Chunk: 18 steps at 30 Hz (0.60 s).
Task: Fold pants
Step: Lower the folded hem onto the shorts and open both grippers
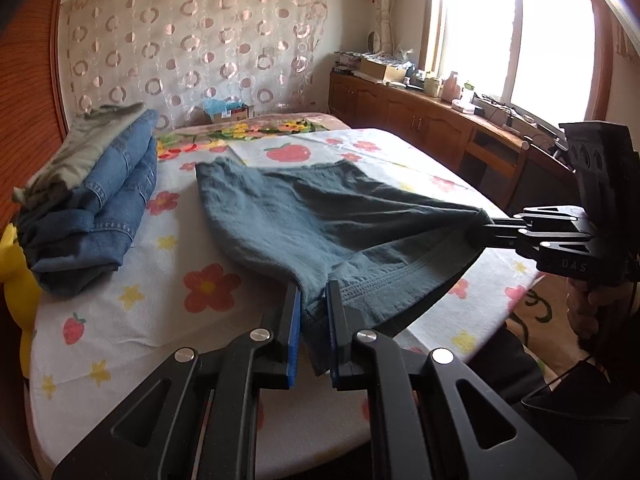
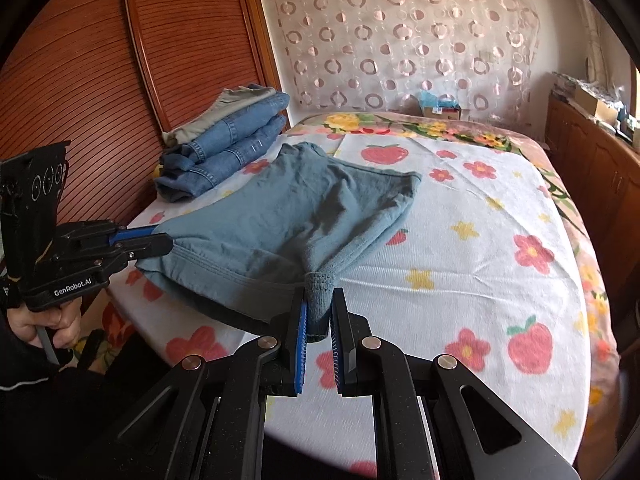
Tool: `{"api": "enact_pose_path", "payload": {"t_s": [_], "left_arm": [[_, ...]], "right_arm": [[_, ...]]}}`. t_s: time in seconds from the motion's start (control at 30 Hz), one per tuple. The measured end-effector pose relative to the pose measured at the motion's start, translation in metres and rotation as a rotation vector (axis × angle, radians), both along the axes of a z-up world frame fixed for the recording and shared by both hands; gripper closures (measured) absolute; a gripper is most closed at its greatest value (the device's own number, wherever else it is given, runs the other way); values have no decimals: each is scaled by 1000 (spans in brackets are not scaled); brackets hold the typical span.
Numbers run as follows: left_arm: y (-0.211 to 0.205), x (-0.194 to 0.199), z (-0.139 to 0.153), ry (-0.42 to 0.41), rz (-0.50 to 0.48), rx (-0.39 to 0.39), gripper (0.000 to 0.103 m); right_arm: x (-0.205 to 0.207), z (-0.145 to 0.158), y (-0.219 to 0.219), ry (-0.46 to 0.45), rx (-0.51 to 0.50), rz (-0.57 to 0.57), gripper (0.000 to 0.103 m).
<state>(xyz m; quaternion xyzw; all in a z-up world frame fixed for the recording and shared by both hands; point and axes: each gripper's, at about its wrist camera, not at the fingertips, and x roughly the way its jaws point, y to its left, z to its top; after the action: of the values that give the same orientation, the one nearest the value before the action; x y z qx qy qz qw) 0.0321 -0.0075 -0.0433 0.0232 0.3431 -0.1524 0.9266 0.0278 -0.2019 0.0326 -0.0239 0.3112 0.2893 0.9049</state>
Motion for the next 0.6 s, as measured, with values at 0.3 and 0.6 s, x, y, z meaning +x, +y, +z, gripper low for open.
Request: {"api": "enact_pose_path", "payload": {"t_s": [0.3,0.6], "left_arm": [[-2,5,8,-33,0,13,91],[14,64,13,-49,50,25,91]], "right_arm": [[10,7,1,-55,13,-1,93],[84,1,19,-67,34,-39,93]]}}
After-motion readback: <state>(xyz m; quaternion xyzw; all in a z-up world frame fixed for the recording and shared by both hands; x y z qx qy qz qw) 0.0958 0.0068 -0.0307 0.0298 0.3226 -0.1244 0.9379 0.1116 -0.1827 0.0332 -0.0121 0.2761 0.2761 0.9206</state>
